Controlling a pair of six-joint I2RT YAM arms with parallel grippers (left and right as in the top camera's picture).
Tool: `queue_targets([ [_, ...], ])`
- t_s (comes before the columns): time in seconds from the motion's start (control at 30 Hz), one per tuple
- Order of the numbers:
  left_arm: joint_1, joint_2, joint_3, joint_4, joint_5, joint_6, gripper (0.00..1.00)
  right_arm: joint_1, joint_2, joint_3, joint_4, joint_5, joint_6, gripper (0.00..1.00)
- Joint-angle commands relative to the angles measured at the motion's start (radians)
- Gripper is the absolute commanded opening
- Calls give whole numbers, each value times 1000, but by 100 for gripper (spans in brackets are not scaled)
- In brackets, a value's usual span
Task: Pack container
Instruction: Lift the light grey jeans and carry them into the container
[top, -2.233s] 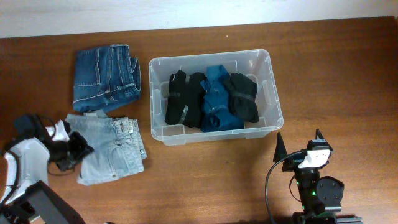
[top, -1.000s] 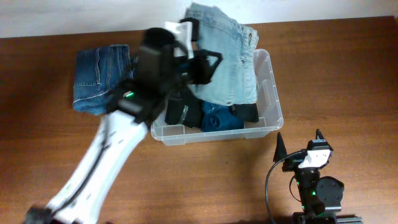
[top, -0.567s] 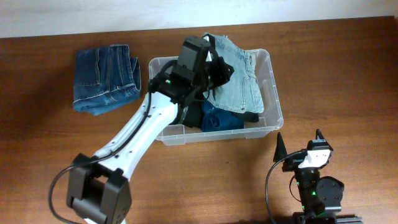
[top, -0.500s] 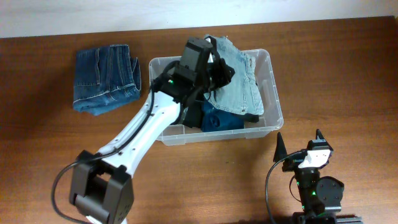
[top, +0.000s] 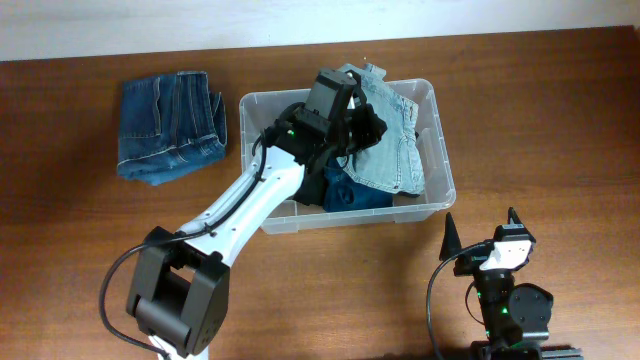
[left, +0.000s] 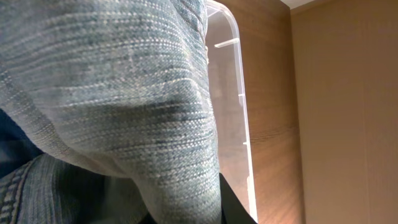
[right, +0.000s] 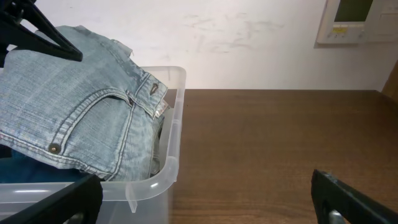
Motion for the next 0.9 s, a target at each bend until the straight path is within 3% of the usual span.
queue_targets([
  [0.0, -15, 19, 19, -13, 53, -17, 20, -6, -8, -5, -5, 2, -3, 98],
  [0.1, -15, 19, 19, -43, 52, -1, 27, -6, -9, -5, -5, 2, -3, 98],
  [0.17, -12, 19, 19, -72, 49, 34, 51, -6, -9, -5, -5, 2, -4, 98],
  [0.3, -8, 19, 19, -153, 35, 190, 87, -6, -9, -5, -5, 2, -4, 98],
  [0.43, -7, 19, 19, -248, -69, 296, 95, -6, -8, -5, -5, 2, -4, 98],
  [0.6, 8, 13, 37, -342, -192, 421, 95, -6, -8, -5, -5, 2, -4, 98],
  [0.87, 23, -17, 305, -597, -303, 502, 92, -6, -8, -5, -5, 2, -4, 98],
])
